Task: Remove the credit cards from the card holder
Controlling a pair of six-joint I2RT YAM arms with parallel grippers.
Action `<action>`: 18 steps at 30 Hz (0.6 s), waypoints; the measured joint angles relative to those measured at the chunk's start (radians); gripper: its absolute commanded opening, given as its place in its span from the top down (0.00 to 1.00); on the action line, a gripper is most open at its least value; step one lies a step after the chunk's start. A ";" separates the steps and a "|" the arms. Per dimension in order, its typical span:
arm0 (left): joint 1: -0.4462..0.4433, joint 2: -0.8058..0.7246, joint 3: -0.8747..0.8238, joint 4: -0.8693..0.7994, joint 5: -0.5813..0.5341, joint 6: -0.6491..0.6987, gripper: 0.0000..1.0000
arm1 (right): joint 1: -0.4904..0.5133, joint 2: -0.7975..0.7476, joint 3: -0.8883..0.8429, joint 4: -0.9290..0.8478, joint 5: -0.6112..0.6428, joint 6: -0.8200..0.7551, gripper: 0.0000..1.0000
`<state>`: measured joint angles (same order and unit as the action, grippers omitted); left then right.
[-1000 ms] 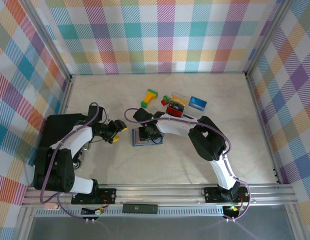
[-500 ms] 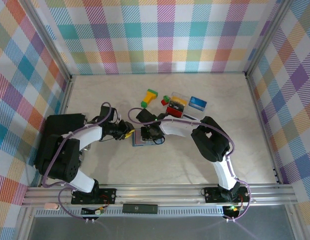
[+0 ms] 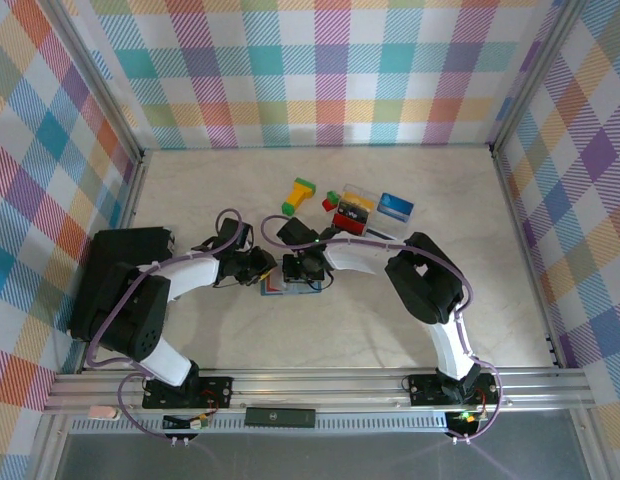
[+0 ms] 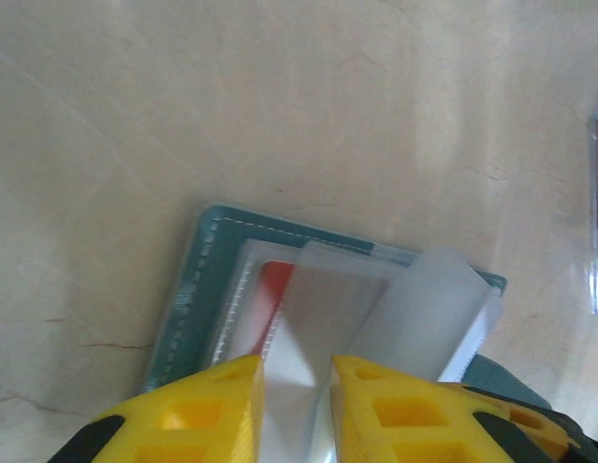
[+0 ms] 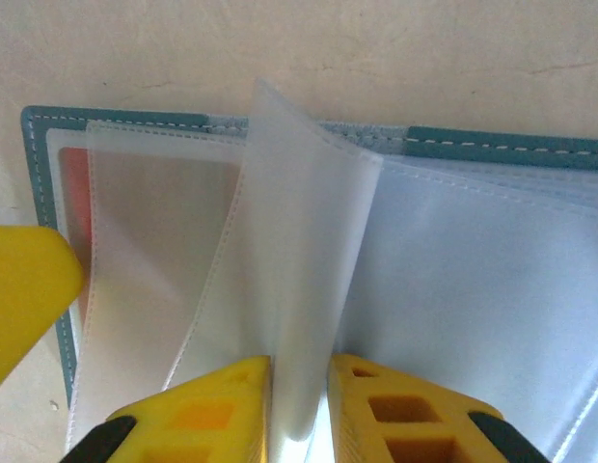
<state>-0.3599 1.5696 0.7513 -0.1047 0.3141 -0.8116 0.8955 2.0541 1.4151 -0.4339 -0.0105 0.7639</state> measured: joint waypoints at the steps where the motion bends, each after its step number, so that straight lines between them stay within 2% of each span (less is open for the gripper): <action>1: 0.000 0.000 0.000 -0.003 -0.008 0.001 0.75 | -0.001 -0.002 -0.005 0.005 -0.003 0.000 0.78; 8: 0.000 -0.007 0.000 -0.043 -0.014 0.021 0.74 | -0.006 -0.009 -0.021 0.027 -0.018 0.003 0.77; 18: -0.018 -0.011 -0.003 -0.061 0.043 0.053 0.73 | -0.006 -0.012 -0.021 0.026 -0.016 0.004 0.77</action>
<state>-0.3779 1.5581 0.7486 -0.1654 0.3569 -0.7586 0.8894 2.0422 1.3941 -0.4076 -0.0265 0.7677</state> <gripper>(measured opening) 0.271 0.226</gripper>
